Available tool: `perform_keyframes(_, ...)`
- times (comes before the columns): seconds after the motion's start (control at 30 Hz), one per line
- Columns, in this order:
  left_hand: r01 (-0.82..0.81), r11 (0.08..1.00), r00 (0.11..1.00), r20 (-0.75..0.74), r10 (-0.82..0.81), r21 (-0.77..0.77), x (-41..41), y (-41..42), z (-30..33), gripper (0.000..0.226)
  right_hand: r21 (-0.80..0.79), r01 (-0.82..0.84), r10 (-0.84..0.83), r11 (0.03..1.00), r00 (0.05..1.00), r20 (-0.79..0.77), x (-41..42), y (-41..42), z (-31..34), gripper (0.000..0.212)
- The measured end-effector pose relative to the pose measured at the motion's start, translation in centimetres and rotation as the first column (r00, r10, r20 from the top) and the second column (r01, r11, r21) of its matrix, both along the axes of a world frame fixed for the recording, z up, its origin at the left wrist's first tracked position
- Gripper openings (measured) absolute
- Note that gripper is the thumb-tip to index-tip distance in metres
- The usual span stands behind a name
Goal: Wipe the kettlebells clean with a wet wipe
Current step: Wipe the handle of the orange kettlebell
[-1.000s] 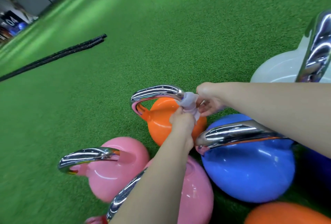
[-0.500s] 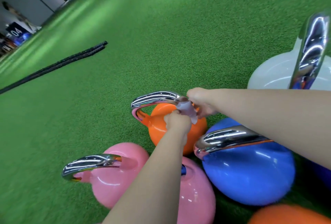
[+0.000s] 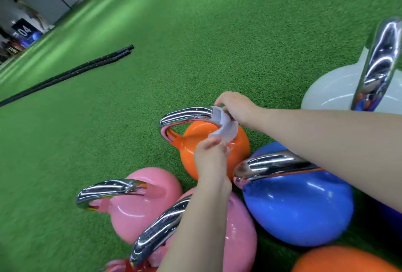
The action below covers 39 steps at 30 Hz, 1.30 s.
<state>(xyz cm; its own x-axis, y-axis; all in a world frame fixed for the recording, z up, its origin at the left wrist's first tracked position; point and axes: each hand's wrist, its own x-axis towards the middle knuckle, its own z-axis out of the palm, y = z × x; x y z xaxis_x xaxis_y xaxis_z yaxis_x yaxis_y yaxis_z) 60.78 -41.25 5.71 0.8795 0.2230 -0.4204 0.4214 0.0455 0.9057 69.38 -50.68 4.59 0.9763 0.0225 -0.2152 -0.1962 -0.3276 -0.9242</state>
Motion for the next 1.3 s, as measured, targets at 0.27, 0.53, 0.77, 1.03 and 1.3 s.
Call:
perform_keyframes(0.27, 0.379, 0.921, 0.925, -0.003, -0.38, 0.096, 1.8, -0.3, -1.7, 0.056, -0.287, -0.121, 0.127, 0.95, 0.992, 0.0, -0.3, -1.1, -1.2, 0.023)
perform_keyframes(0.53, 0.37, 0.929, 0.909, -0.204, -0.365, -0.015, 3.6, -1.3, -3.2, 0.057, -0.605, -0.378, 0.31, 0.701, 0.925, -0.22, -0.3, -0.9, -2.4, 0.006)
perform_keyframes(0.77, 0.209, 0.951, 0.963, -0.119, -0.24, -0.226, 4.0, -1.1, -1.3, 0.046, -0.567, -0.323, 0.341, 0.757, 0.937, -0.078, -0.2, -1.0, -2.3, 0.011)
perform_keyframes(1.03, -0.091, 0.97, 0.992, -0.102, 0.069, -0.227, 0.2, 0.6, 1.4, 0.029, -0.562, -0.198, 0.398, 0.803, 0.88, 0.26, -1.2, -1.3, -0.8, 0.009)
perform_keyframes(1.3, -0.015, 0.999, 0.983, 0.185, 0.01, 0.03, 1.0, -0.7, 4.0, 0.024, -0.735, -0.139, 0.526, 0.664, 0.786, 0.326, -1.3, -0.6, 0.5, 0.056)
